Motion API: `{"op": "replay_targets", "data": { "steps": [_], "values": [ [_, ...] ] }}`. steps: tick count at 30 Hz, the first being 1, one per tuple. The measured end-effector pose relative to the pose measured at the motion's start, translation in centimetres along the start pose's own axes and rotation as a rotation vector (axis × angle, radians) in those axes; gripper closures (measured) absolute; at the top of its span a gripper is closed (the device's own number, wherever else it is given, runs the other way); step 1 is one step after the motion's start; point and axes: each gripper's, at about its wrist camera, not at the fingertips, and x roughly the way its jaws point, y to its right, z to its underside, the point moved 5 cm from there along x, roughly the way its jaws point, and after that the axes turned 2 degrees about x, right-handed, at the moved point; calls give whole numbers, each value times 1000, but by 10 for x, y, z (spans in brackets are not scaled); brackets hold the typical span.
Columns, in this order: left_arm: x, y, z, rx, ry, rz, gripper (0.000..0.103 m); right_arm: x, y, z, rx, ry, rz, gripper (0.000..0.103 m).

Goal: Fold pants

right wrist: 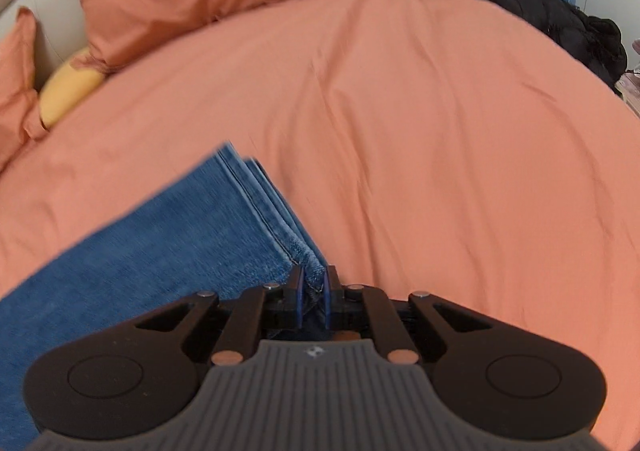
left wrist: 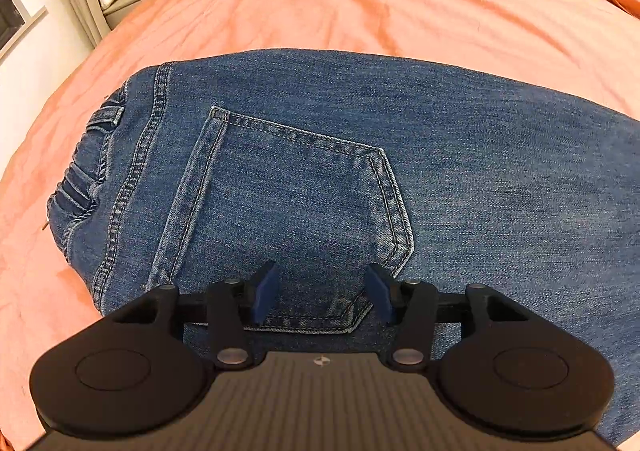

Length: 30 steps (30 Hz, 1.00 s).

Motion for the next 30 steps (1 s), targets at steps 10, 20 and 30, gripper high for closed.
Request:
{"op": "replay_targets", "data": {
  "steps": [10, 20, 30],
  "values": [
    [-14, -8, -8, 39, 75, 42, 36, 11, -23, -4, -242, -24, 113, 86],
    [-4, -19, -56, 57, 106, -25, 35, 19, -59, -70, -166, 78, -51, 80],
    [17, -32, -63, 30, 104, -42, 35, 94, -92, -86, -135, 13, 23, 101]
  ]
}}
